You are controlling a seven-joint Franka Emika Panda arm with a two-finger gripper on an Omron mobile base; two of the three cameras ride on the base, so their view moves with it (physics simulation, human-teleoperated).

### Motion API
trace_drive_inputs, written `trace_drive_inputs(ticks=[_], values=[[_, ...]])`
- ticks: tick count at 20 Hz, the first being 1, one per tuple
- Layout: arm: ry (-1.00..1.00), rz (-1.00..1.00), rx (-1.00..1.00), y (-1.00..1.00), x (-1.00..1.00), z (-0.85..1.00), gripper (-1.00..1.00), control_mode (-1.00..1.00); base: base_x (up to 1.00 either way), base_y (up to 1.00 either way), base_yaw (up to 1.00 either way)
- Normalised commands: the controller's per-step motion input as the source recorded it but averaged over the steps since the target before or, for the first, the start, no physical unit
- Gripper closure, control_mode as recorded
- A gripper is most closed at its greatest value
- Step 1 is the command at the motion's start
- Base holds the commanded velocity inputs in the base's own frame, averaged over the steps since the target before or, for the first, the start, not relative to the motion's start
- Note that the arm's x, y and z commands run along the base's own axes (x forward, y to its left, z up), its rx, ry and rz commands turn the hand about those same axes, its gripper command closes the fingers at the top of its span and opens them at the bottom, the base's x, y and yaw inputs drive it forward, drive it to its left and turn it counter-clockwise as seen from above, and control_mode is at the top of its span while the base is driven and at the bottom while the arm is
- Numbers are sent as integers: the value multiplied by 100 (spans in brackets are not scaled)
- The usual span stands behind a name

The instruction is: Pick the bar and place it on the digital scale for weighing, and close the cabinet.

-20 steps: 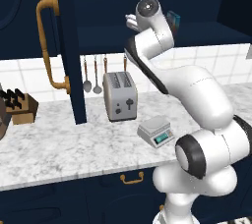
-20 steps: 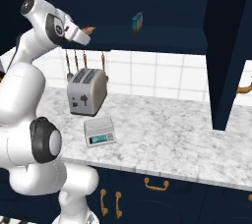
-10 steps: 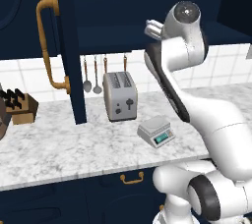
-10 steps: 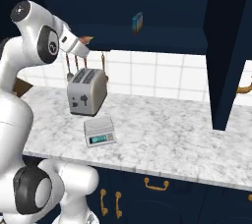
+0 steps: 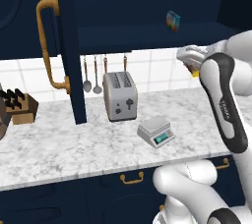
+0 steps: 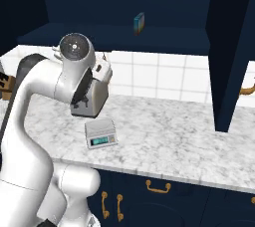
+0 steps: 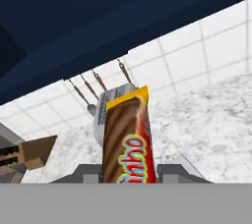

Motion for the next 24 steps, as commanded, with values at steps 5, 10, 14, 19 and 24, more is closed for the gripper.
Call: trace_drive_inputs(ticks=[5,10,14,19,24], values=[[0,55,5,-25,-5,-64,100,-100,0,0,0],[8,50,0,-2,13,-71,100,-100,0,0,0],[21,22,-3,14,66,-82,100,-100,0,0,0],[1,14,-3,3,39,-81,100,-100,0,0,0],[0,6,-2,33,31,-57,100,-100,0,0,0]])
